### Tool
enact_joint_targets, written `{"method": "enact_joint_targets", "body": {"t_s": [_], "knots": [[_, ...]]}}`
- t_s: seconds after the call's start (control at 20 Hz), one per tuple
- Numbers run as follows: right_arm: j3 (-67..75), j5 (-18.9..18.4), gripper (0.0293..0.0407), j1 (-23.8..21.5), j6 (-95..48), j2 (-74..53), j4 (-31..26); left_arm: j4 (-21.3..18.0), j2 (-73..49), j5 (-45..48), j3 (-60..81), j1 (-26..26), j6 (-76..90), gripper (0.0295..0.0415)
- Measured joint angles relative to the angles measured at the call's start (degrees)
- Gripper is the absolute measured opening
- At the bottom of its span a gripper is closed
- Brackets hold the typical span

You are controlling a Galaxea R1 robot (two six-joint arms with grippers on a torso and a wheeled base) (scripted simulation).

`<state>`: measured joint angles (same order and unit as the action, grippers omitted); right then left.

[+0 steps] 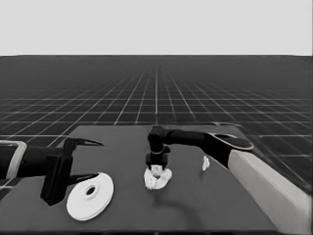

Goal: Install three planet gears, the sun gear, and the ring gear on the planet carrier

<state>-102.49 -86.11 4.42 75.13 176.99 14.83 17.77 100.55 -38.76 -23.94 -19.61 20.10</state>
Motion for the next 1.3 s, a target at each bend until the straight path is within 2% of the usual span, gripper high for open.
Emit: {"method": "enact_joint_targets", "body": {"t_s": [0.4,1.3], "knots": [[-0.7,0.3,0.0311,1.3,0.3,0.1,0.7,0.0,0.0,0.0,0.0,0.0,0.0,0.0385],[-0.7,0.3,0.031,1.4,10.8,0.1,0.7,0.0,0.0,0.0,0.0,0.0,0.0,0.0385]]}}
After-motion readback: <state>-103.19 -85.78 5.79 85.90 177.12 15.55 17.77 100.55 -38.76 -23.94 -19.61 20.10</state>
